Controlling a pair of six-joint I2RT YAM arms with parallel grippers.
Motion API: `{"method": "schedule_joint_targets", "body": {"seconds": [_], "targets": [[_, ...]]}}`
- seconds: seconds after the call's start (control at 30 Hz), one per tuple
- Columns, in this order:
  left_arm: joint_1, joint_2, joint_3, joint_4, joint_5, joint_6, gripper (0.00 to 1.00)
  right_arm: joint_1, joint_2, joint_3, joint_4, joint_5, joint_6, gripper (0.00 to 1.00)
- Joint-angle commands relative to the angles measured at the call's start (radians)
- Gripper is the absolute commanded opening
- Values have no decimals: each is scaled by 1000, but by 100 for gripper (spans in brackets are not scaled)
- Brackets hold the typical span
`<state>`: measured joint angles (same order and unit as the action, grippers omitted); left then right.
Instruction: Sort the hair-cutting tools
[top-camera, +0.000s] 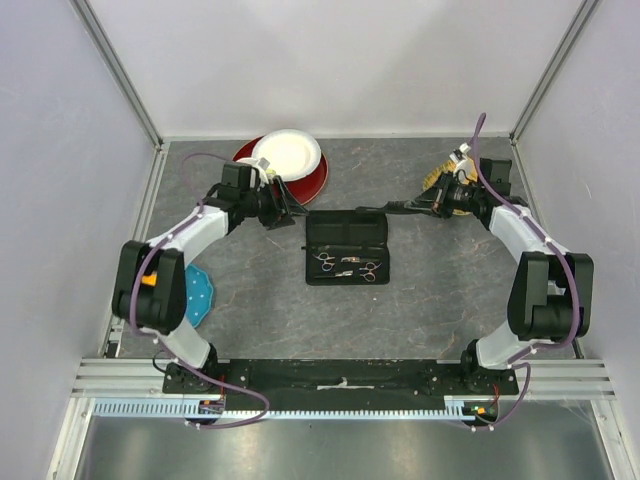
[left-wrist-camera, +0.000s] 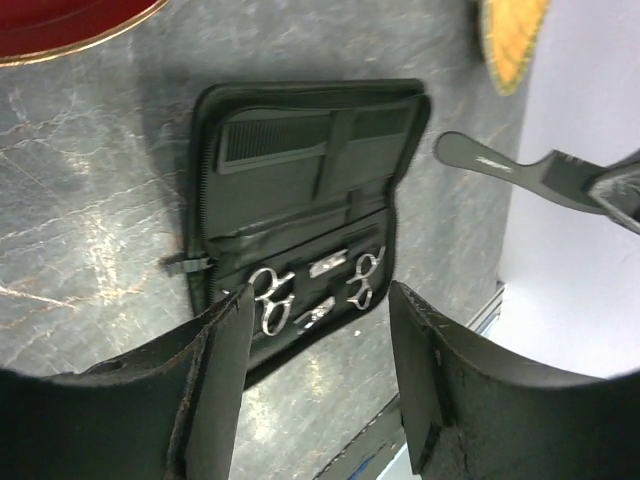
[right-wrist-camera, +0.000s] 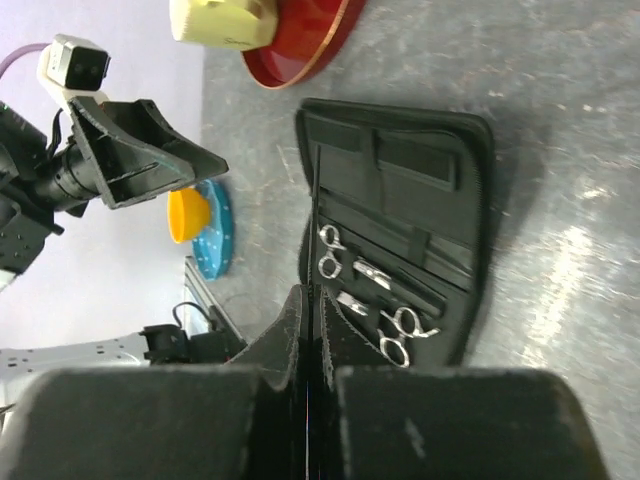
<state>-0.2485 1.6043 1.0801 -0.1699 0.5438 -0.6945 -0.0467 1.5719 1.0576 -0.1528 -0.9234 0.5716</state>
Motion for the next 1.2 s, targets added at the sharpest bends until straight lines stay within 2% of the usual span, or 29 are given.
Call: {"method": "schedule_joint_targets", "body": {"seconds": [0.0,0.2,0.37,0.8,1.17], "targets": [[-12,124,46,63,47,85,62,-10,36,2,-85,0,-188,0],[-18,284,167,18,41,76,60,-10,77,-28,-99,63,-205,0],[-18,374,222,-60,-27,72,59,-10,114,-56,-93,95,-213,0],[-18,468,285,-178,-68,112,58,-8,209,-117,65,98,-180,0],[-18,516,333,-246,-97,135,46,-4,289,-33,62,112,-208,0]]}}
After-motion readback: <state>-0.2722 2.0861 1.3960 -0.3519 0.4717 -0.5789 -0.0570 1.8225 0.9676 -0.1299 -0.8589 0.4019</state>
